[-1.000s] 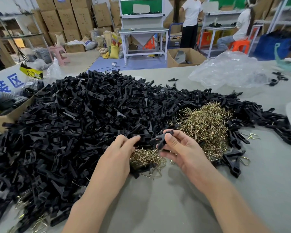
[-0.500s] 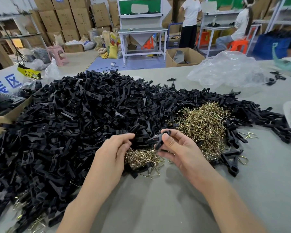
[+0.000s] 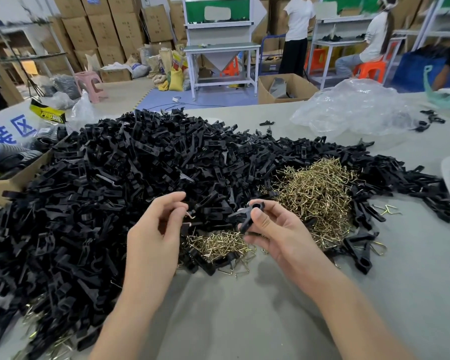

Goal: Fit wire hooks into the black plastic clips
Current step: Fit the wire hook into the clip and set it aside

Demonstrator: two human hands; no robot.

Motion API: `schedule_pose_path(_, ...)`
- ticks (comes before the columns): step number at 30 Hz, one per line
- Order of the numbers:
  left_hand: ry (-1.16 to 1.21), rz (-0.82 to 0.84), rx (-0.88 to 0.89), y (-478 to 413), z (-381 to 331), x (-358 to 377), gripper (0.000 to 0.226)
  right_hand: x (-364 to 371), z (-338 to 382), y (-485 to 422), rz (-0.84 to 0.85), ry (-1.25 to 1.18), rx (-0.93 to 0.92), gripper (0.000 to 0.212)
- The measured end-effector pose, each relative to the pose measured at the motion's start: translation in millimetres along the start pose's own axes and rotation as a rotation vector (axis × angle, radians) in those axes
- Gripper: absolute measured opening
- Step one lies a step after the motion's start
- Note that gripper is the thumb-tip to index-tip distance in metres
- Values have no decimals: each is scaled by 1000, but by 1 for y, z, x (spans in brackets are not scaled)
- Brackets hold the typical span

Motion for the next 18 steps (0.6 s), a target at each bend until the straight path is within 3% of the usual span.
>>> schedule_pose_path(2, 419, 55, -262, 6, 6, 17, 21, 3, -2, -1, 3, -46, -1, 35)
schedule_pose_path(4, 684, 140, -444, 18, 5, 39, 21, 8, -5, -2, 33, -93, -9, 33)
schedule_pose_path(8, 854, 160, -586, 30, 5, 58, 25, 16, -9, -2, 73, -87, -42, 31)
schedule_pose_path(15, 923, 168, -633, 33, 2, 60, 25, 17, -7, 0, 73, 9, -102, 31)
schedule_pose_path(18, 1019, 228, -688, 35, -1, 64, 36, 18, -1, 4, 79, 78, -135, 32)
Point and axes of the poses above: each hand's wrist, its own y-axis away from the middle knuckle, its own x-axis out of the palm, z = x × y, the point moved 7 cm from there along -y, towards the middle knuckle, and after that the axes turned 6 degrees about -y, right-handed, at the moved point
